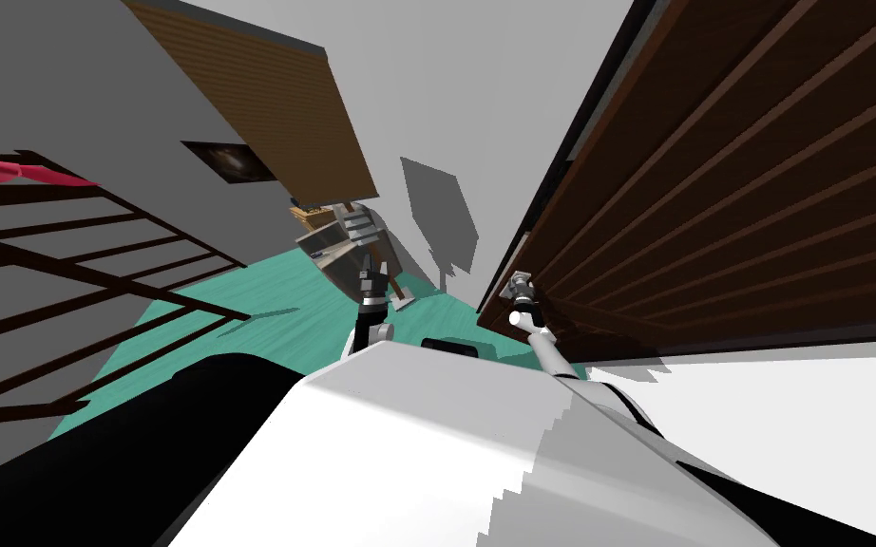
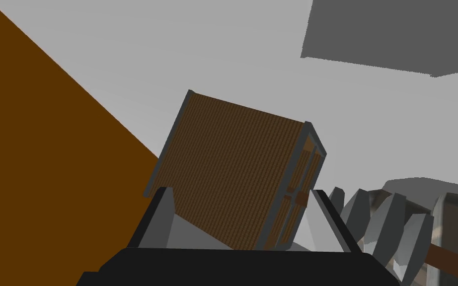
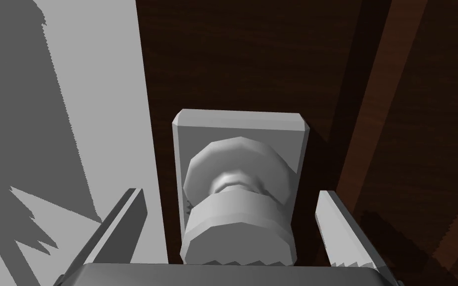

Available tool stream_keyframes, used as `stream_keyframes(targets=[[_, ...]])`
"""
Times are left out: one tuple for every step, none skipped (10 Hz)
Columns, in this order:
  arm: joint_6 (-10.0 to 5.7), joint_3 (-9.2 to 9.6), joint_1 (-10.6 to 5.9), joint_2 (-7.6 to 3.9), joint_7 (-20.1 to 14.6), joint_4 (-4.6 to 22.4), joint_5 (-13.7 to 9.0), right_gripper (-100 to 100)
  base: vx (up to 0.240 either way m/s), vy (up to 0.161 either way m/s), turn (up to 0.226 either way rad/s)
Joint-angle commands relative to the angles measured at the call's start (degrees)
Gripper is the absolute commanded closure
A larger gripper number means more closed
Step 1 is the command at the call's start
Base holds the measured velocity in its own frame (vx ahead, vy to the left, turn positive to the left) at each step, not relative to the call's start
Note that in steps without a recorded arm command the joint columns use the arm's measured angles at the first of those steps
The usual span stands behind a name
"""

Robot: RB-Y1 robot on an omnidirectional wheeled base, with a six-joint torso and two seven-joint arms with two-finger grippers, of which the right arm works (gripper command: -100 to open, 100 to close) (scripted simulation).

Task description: Pull the door open

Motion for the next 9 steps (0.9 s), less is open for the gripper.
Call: stream_keyframes(targets=[[0.14, -0.02, 0.04, 0.19, 0.39, -0.14, 0.03, 100, -0.01, -0.001, -0.022], [0.14, -0.02, 0.04, 0.19, 0.39, -0.14, 0.03, 100, -0.026, -0.006, -0.013], [0.14, -0.02, 0.04, 0.19, 0.39, -0.14, 0.03, 100, -0.022, -0.003, 0.015], [0.14, -0.02, 0.04, 0.19, 0.39, -0.14, 0.03, 100, -0.014, -0.001, 0.004], [0.14, -0.02, 0.04, 0.19, 0.39, -0.14, 0.03, 100, -0.006, 0.001, -0.001], [0.14, -0.02, 0.04, 0.19, 0.39, -0.14, 0.03, 100, 0.0, 0.0, 0.0], [0.26, 1.31, 0.47, -0.62, -1.09, -0.68, 0.2, 100, -0.14, -0.034, 0.117], [0.27, 1.63, 0.56, -0.81, -1.46, -0.84, 0.24, 100, -0.203, -0.079, 0.097], [0.27, 2.32, 0.75, -1.21, -2.25, -1.18, 0.33, 100, -0.209, -0.096, 0.106]])
